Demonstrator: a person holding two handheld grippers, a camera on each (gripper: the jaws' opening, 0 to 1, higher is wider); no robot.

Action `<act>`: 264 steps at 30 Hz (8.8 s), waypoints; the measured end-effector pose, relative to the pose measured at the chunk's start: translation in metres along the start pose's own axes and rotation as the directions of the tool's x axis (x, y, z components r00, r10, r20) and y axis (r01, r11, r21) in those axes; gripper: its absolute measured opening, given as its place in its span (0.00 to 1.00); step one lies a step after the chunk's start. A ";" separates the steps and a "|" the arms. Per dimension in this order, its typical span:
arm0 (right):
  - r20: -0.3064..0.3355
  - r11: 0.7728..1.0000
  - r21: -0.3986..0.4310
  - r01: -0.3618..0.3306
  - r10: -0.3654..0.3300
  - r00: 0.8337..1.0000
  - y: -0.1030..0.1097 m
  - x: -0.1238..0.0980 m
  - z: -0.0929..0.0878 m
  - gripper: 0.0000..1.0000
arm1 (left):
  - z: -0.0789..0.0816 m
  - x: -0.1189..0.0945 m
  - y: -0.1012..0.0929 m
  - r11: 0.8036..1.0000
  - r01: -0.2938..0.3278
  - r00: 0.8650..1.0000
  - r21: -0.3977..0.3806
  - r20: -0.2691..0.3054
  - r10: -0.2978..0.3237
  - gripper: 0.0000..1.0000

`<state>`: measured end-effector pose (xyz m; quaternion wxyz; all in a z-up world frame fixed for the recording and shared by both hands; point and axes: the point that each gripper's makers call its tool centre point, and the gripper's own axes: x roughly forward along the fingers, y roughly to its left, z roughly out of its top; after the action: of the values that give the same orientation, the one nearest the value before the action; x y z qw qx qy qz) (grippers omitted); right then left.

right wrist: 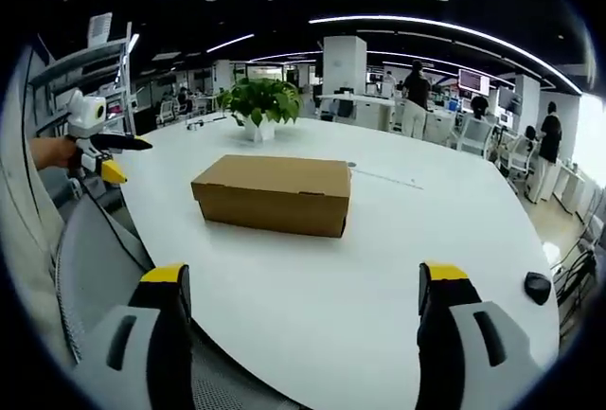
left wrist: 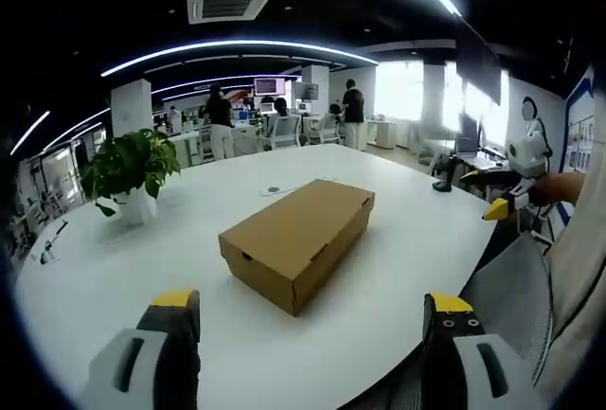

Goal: Operate the shoe box by opening the lid, removing the specified soft item, and placing it in the target area until the item is outside and the box remains undamaged.

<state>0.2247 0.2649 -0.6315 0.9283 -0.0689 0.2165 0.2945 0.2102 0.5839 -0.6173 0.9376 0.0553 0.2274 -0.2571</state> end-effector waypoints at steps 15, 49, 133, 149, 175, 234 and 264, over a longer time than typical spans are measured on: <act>-0.003 1.000 0.005 0.005 -0.005 1.000 -0.003 -0.003 -0.001 0.96 | -0.001 0.002 -0.001 1.000 0.005 1.000 -0.002 -0.008 -0.005 1.00; -0.021 1.000 -0.018 -0.024 0.023 1.000 -0.013 0.002 0.004 0.94 | -0.006 0.006 -0.001 1.000 -0.007 0.999 -0.011 -0.033 0.007 1.00; -0.206 0.860 -0.275 -0.430 0.384 0.900 -0.051 0.177 0.021 0.60 | -0.030 0.108 0.023 0.977 -0.199 0.974 -0.081 -0.122 0.189 0.75; -0.219 0.864 -0.257 -0.434 0.385 0.897 -0.049 0.202 0.020 0.48 | -0.029 0.131 0.030 0.967 -0.239 0.964 -0.087 -0.142 0.225 0.62; -0.212 0.884 -0.230 -0.407 0.363 0.907 -0.045 0.217 0.018 0.42 | -0.039 0.141 0.033 0.956 -0.267 0.956 -0.120 -0.158 0.247 0.50; -0.216 0.962 -0.174 -0.209 0.170 0.961 0.039 0.184 0.000 0.38 | -0.057 0.100 0.078 0.999 -0.035 0.964 0.002 -0.264 0.035 0.48; -0.187 0.948 -0.145 -0.282 0.253 0.949 0.116 0.170 -0.005 0.31 | -0.080 0.053 0.117 0.997 0.032 0.951 0.064 -0.308 -0.011 0.50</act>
<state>0.2808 0.4459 -0.7110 0.8490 -0.1420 0.2744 0.4286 0.2783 0.6780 -0.7143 0.8854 0.1240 0.3625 -0.2632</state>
